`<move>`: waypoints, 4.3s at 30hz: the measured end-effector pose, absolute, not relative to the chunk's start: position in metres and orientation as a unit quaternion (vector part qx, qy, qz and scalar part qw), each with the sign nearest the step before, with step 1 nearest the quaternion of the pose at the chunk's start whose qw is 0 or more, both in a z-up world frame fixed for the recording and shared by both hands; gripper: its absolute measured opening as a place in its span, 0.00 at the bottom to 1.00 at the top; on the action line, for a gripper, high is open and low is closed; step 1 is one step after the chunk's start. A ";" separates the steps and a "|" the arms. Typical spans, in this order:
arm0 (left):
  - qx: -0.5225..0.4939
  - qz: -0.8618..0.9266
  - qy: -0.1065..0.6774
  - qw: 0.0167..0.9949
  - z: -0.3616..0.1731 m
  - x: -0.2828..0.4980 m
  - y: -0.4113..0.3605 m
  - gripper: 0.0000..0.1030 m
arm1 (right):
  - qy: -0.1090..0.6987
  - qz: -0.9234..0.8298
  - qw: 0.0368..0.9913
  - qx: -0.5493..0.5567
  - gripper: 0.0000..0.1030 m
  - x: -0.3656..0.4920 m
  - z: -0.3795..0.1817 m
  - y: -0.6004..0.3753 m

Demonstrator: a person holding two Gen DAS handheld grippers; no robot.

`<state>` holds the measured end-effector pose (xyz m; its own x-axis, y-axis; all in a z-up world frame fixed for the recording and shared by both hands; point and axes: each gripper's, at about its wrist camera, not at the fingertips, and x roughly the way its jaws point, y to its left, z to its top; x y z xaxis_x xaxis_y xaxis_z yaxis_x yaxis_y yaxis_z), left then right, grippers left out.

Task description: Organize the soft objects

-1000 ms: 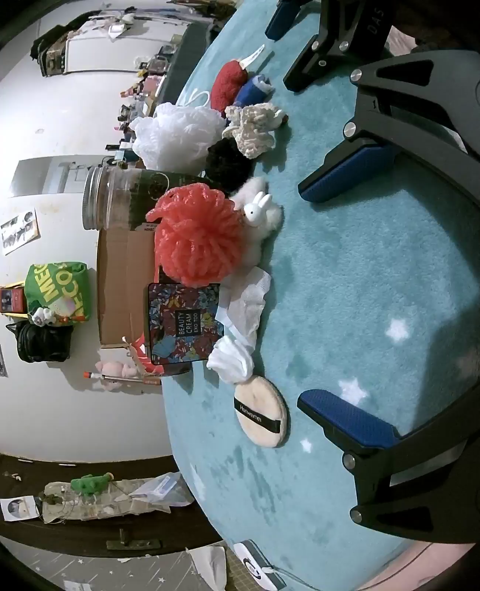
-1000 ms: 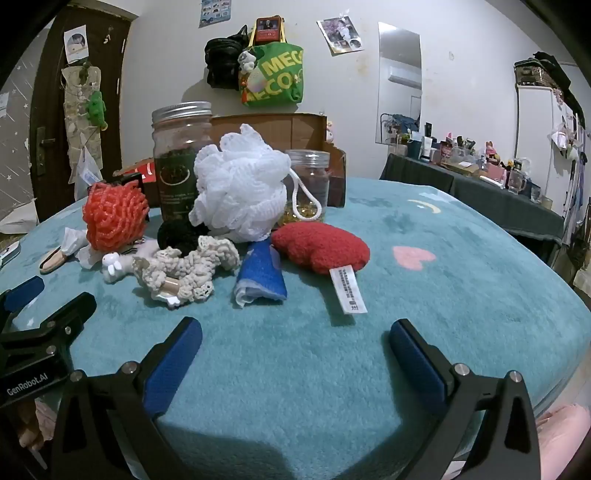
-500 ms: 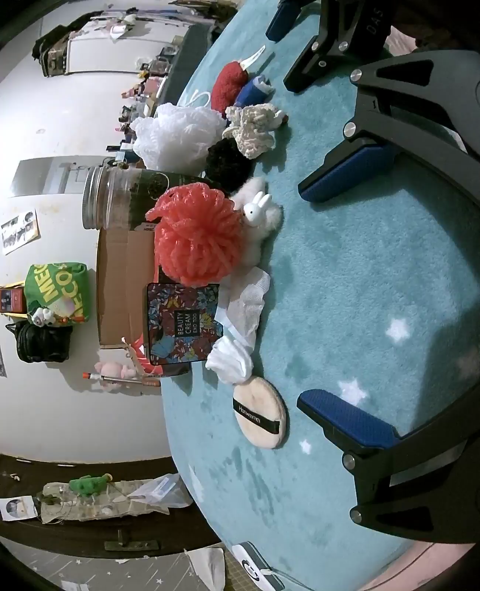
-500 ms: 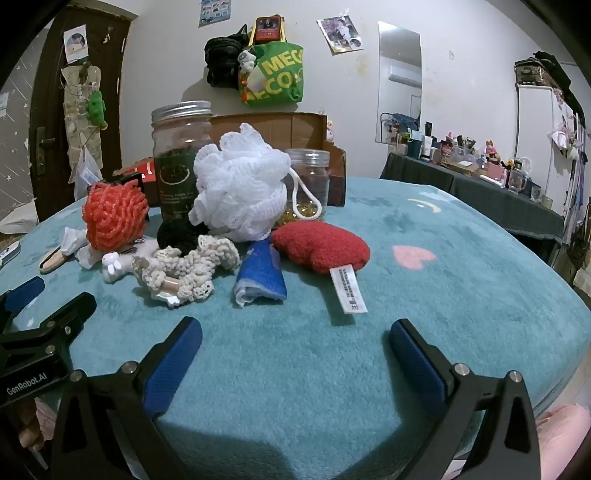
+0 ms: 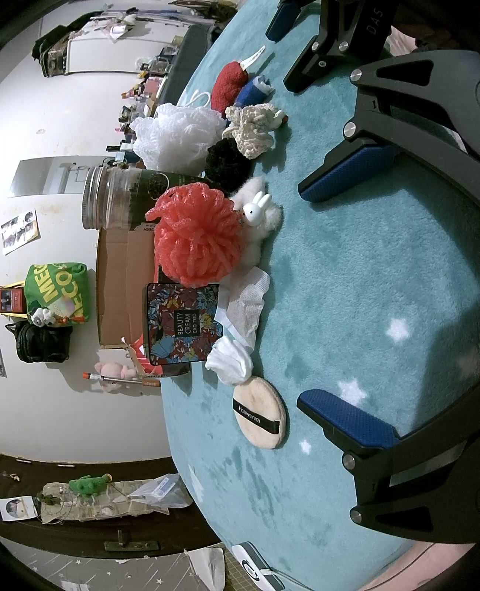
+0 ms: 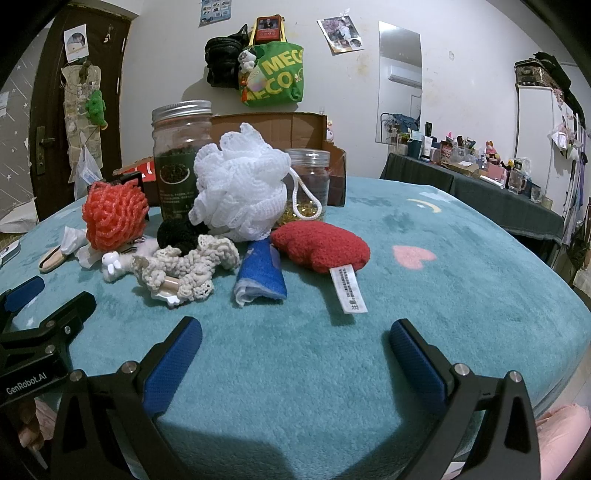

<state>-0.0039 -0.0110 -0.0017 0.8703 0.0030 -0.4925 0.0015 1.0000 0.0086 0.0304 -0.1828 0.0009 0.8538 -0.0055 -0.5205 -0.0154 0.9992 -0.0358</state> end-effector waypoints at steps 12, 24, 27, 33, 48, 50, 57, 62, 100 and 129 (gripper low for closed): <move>0.002 -0.002 0.254 0.967 0.000 -0.001 -0.001 1.00 | 0.271 0.003 0.962 -0.020 1.00 0.030 0.001 -0.183; 0.001 -0.002 0.254 0.967 0.000 -0.001 -0.001 1.00 | 0.271 0.002 0.962 -0.020 1.00 0.031 0.001 -0.183; 0.001 -0.002 0.254 0.967 0.000 0.000 0.000 1.00 | 0.271 0.002 0.962 -0.020 1.00 0.031 0.001 -0.183; 0.001 -0.002 0.255 0.967 0.000 0.000 0.000 1.00 | 0.271 0.002 0.962 -0.020 1.00 0.030 0.001 -0.183; 0.000 -0.002 0.255 0.967 0.000 0.000 0.000 1.00 | 0.271 0.002 0.962 -0.020 1.00 0.030 0.001 -0.183; 0.000 -0.002 0.254 0.967 0.000 -0.001 0.000 1.00 | 0.271 0.002 0.962 -0.020 1.00 0.031 0.001 -0.183; -0.001 -0.007 0.261 0.965 0.000 0.000 0.001 1.00 | 0.278 0.007 0.960 -0.017 1.00 0.030 0.002 -0.183; -0.009 -0.027 0.260 0.965 0.015 0.003 0.000 1.00 | 0.280 0.017 0.960 -0.008 1.00 0.035 0.010 -0.188; 0.016 -0.123 0.317 0.940 0.055 0.087 -0.010 0.48 | 0.316 0.178 0.932 0.016 0.27 0.125 0.058 -0.174; 0.017 -0.124 0.279 0.952 0.080 0.054 -0.005 0.44 | 0.251 0.159 0.955 -0.007 0.10 0.068 0.088 -0.181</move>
<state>0.0535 -0.0046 0.0795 0.8138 -0.2269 -0.5350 0.2461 0.9686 -0.0365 0.0682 -0.1813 0.0884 0.8240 0.2994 -0.4810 -0.3068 0.9495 0.0655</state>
